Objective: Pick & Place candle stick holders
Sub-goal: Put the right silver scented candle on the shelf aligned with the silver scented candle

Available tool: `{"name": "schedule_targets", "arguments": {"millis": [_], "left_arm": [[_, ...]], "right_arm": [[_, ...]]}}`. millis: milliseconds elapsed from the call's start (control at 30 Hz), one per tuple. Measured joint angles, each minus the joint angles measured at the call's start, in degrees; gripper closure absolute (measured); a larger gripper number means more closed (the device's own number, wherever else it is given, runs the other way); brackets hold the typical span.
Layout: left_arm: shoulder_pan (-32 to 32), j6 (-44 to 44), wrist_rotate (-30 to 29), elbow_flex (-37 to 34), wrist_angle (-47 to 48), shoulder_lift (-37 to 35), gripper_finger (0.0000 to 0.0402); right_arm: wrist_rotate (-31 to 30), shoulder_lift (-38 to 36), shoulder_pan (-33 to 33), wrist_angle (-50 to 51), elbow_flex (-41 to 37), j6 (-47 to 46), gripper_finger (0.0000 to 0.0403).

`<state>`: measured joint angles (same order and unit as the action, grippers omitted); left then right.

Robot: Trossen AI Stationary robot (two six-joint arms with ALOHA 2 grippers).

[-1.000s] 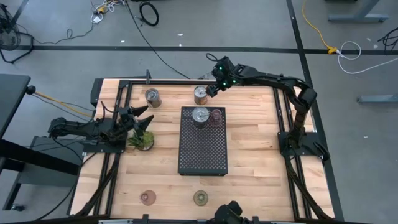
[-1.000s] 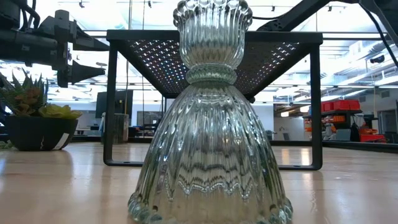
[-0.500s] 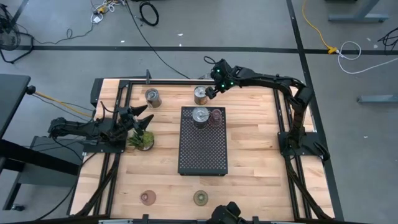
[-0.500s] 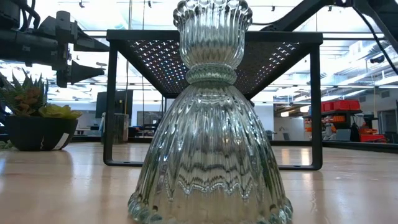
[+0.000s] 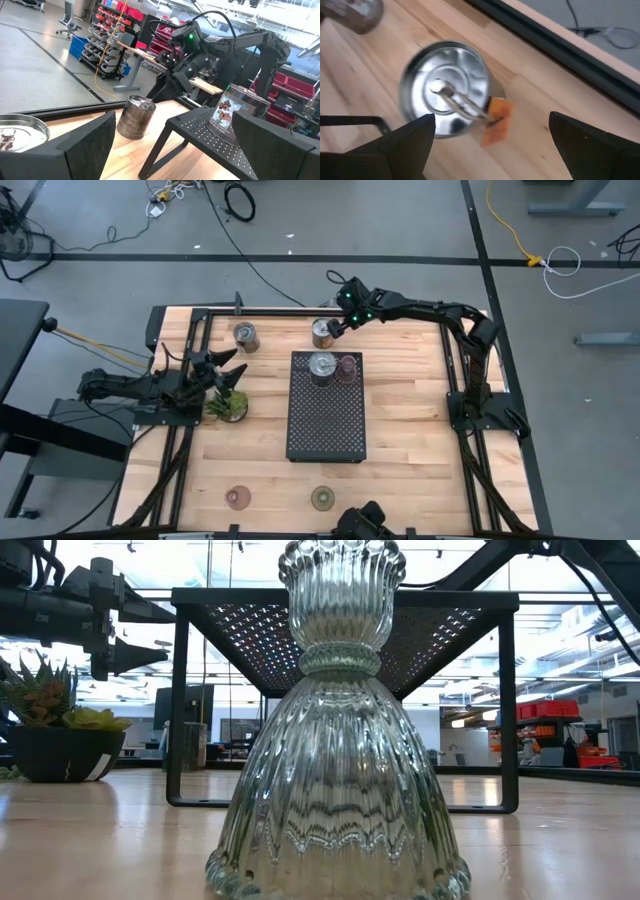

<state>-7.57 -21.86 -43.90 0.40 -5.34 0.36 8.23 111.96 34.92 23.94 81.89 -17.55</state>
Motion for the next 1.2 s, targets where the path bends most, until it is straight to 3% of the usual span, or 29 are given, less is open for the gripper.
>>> {"name": "schedule_targets", "arguments": {"millis": [800,1200], "left_arm": [[0.00,0.14,0.00,0.00,0.09,0.00,0.0003],[0.00,0.16,0.02,0.02,0.55,0.00,0.0003]], "right_arm": [[-1.09,-0.17,0.52,7.13,0.00,2.11,0.0017],[-1.71,-2.37,1.45,5.04,-0.11,3.09,0.0017]]}}
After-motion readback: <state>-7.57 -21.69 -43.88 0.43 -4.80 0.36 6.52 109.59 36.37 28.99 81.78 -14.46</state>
